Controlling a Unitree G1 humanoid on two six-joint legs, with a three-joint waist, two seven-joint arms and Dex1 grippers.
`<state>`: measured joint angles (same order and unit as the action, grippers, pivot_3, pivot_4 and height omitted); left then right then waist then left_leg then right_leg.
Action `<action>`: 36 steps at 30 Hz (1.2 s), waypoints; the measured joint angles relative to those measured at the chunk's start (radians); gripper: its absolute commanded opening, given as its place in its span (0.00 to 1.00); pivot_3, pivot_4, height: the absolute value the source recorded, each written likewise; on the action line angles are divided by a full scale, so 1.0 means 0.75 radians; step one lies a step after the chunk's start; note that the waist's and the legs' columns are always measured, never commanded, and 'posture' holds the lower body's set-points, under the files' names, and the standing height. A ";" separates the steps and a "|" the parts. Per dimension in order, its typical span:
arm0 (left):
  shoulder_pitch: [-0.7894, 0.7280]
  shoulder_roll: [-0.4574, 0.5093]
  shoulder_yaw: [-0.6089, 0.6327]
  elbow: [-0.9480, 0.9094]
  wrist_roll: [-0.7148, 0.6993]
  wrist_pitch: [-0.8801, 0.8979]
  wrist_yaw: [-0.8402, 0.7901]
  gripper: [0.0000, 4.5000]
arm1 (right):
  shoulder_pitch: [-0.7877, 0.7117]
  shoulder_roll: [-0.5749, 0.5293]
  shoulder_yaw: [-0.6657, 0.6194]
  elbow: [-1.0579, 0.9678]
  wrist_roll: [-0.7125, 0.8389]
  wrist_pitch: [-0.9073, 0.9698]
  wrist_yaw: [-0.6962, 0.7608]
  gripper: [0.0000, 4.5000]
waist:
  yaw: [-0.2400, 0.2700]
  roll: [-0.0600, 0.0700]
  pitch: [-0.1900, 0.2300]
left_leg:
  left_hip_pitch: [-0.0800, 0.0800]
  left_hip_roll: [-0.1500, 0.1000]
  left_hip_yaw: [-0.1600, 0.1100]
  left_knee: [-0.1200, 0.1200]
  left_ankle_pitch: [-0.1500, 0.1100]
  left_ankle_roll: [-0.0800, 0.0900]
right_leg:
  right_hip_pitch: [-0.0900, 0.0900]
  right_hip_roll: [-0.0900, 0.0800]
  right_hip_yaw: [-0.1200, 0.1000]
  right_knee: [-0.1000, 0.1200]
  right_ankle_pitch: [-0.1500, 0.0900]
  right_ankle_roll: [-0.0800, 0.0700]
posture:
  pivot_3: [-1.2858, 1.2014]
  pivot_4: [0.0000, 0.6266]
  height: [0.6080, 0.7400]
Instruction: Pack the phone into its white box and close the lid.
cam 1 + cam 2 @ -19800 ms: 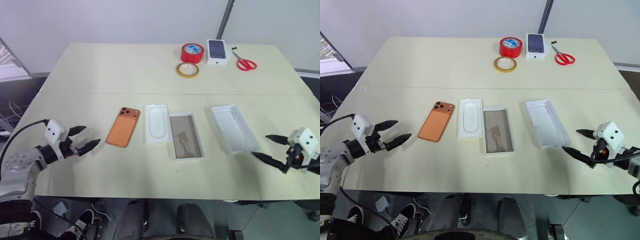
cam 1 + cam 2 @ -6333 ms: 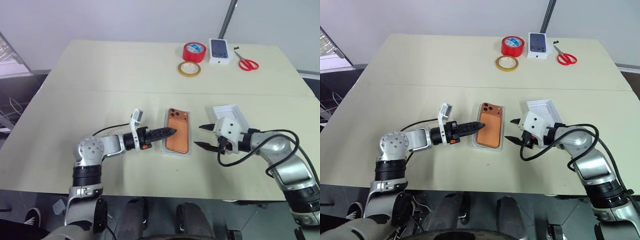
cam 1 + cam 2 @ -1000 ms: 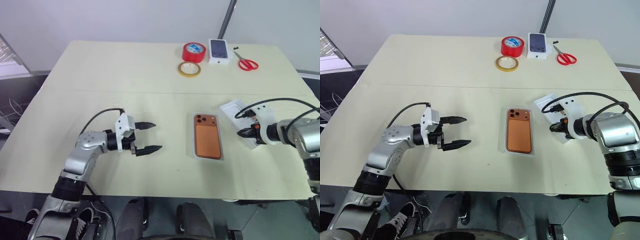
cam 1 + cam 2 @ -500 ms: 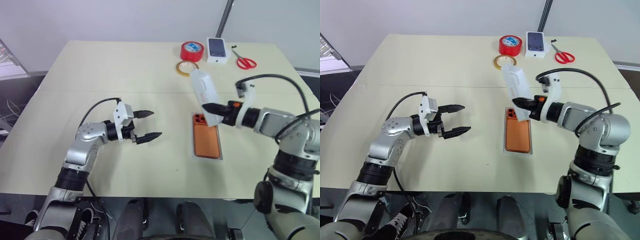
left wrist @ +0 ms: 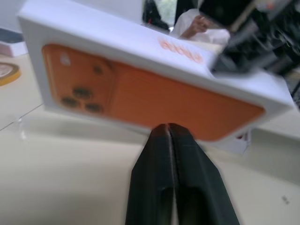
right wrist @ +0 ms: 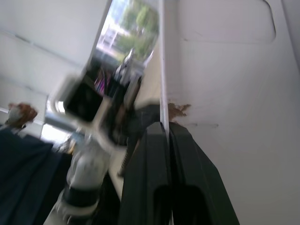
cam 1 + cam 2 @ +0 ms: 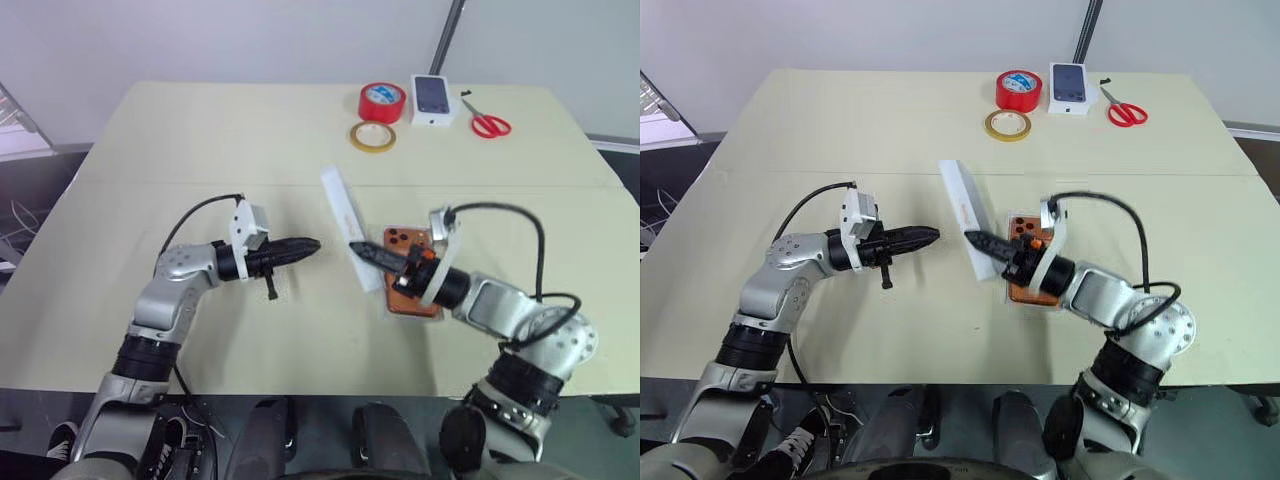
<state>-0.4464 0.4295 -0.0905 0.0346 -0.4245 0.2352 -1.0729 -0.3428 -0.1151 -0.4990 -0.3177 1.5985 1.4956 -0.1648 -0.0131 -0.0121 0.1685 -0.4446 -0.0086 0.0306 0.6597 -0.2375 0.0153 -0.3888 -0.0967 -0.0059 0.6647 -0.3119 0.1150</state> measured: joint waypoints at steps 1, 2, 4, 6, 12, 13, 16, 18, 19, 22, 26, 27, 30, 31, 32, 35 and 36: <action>0.001 -0.001 0.000 0.000 0.001 -0.001 0.007 0.00 | 0.034 -0.068 0.075 -0.001 0.133 -0.088 -0.094 0.00 | -0.001 0.000 0.000 | 0.000 0.000 0.000 0.000 0.000 0.000 | 0.000 0.000 0.000 0.000 0.000 0.000 | 0.52 0.24 0.91; 0.002 -0.003 0.001 0.000 0.002 -0.002 0.016 0.00 | 0.053 -0.112 0.137 -0.001 0.242 -0.181 -0.186 0.00 | -0.003 0.000 0.000 | 0.000 0.000 0.000 0.000 0.000 0.000 | 0.000 0.001 0.000 0.000 0.000 0.000 | 0.52 0.24 0.91; 0.002 -0.021 -0.006 -0.006 0.013 -0.011 0.035 0.00 | 0.077 -0.167 0.247 -0.006 0.390 -0.363 -0.306 0.00 | -0.005 0.000 0.000 | 0.000 0.001 0.000 0.000 0.000 0.000 | 0.000 0.002 0.000 0.000 0.000 0.000 | 0.52 0.24 0.91; 0.004 -0.044 -0.021 -0.014 0.031 -0.018 0.055 0.00 | 0.125 -0.201 0.329 -0.031 0.438 -0.462 -0.352 0.00 | -0.001 0.000 0.000 | 0.000 0.001 0.000 0.000 0.000 0.001 | 0.000 0.005 0.000 -0.001 0.000 0.001 | 0.52 0.24 0.91; 0.024 -0.102 -0.072 -0.019 0.062 -0.038 0.077 0.00 | 0.246 -0.262 0.449 -0.093 0.454 -0.675 -0.394 0.00 | 0.000 0.000 0.000 | 0.000 0.002 0.000 0.002 0.000 0.001 | 0.001 0.005 0.001 0.000 -0.001 0.001 | 0.52 0.24 0.91; 0.024 -0.117 -0.074 -0.017 0.065 -0.039 0.082 0.00 | 0.244 -0.262 0.454 -0.102 0.457 -0.706 -0.406 0.00 | 0.001 0.000 0.000 | 0.000 0.002 0.000 0.002 0.000 0.001 | 0.001 0.006 0.001 0.000 -0.001 0.001 | 0.52 0.24 0.91; 0.023 -0.161 -0.097 0.012 0.081 -0.046 0.092 0.00 | 0.247 -0.270 0.463 -0.102 0.460 -0.776 -0.442 0.00 | 0.004 0.000 0.000 | 0.000 0.002 0.000 0.002 0.000 0.001 | 0.001 0.005 0.001 -0.001 -0.001 0.001 | 0.52 0.24 0.91; 0.023 -0.191 -0.120 0.050 0.097 -0.064 0.096 0.00 | 0.256 -0.304 0.463 -0.102 0.462 -0.792 -0.441 0.00 | 0.005 -0.001 0.000 | 0.000 0.002 0.000 0.002 -0.001 0.001 | 0.001 0.005 0.001 -0.001 -0.001 0.001 | 0.52 0.24 0.91; 0.022 -0.208 -0.124 0.067 0.106 -0.073 0.098 0.00 | 0.268 -0.311 0.461 -0.102 0.464 -0.800 -0.434 0.00 | 0.006 -0.001 0.000 | 0.000 0.002 0.000 0.002 -0.001 0.001 | 0.002 0.005 0.001 -0.001 -0.001 0.001 | 0.52 0.24 0.91; 0.012 -0.258 -0.137 0.117 0.133 -0.104 0.106 0.00 | 0.297 -0.311 0.446 -0.102 0.466 -0.829 -0.405 0.20 | 0.005 -0.001 0.000 | 0.000 0.002 0.000 0.002 -0.001 0.001 | 0.001 0.005 0.001 -0.001 -0.001 0.001 | 0.52 0.24 0.91; -0.020 -0.315 -0.159 0.182 0.161 -0.135 0.121 0.00 | 0.305 -0.360 0.434 -0.102 0.466 -0.850 -0.389 0.65 | 0.007 -0.001 0.000 | 0.000 0.002 0.000 0.002 -0.001 0.001 | 0.002 0.005 0.001 -0.001 -0.001 0.001 | 0.52 0.24 0.91; -0.033 -0.330 -0.165 0.202 0.166 -0.145 0.124 0.00 | 0.310 -0.381 0.435 -0.102 0.466 -0.849 -0.377 0.76 | 0.006 -0.001 0.000 | 0.000 0.002 0.000 0.002 -0.001 0.001 | 0.002 0.005 0.001 -0.001 -0.001 0.001 | 0.52 0.24 0.91; -0.068 -0.387 -0.175 0.272 0.187 -0.181 0.128 0.00 | 0.304 -0.582 0.408 -0.101 0.438 -0.817 -0.271 0.88 | 0.011 0.000 0.000 | -0.001 0.001 0.000 0.003 -0.001 0.003 | 0.002 0.005 0.000 -0.002 -0.001 0.001 | 0.52 0.24 0.91; -0.078 -0.407 -0.176 0.302 0.191 -0.189 0.131 0.00 | 0.295 -0.657 0.372 -0.098 0.397 -0.806 -0.210 0.88 | 0.012 0.000 0.000 | -0.001 0.001 0.000 0.004 -0.001 0.003 | 0.002 0.005 0.000 -0.002 -0.001 0.001 | 0.52 0.24 0.91; -0.089 -0.424 -0.178 0.331 0.201 -0.195 0.134 0.00 | 0.285 -0.719 0.340 -0.089 0.356 -0.796 -0.151 0.88 | 0.015 0.000 0.000 | 0.000 0.001 0.000 0.004 -0.002 0.003 | 0.003 0.005 0.000 -0.002 -0.001 0.001 | 0.52 0.24 0.91; -0.126 -0.494 -0.184 0.432 0.224 -0.234 0.144 0.00 | 0.259 -0.902 0.227 0.011 0.175 -0.788 0.055 0.88 | 0.032 -0.001 0.000 | 0.000 0.002 0.001 0.005 -0.002 0.003 | 0.003 0.006 0.000 -0.002 -0.001 0.001 | 0.52 0.24 0.91; -0.142 -0.509 -0.192 0.462 0.235 -0.246 0.147 0.00 | 0.244 -0.927 0.198 0.058 0.120 -0.799 0.102 0.88 | 0.034 -0.001 0.000 | 0.000 0.002 0.001 0.005 -0.002 0.003 | 0.003 0.006 0.000 -0.002 -0.001 0.001 | 0.52 0.24 0.91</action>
<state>-0.5529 0.0481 -0.2344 0.3808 -0.2486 0.0508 -0.9627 -0.1597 -0.8102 -0.3508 -0.2742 1.6884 0.8960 -0.0881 0.0124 -0.0132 0.1689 -0.4447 -0.0070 0.0311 0.6633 -0.2388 0.0178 -0.3862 -0.0919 -0.0060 0.6630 -0.3123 0.1157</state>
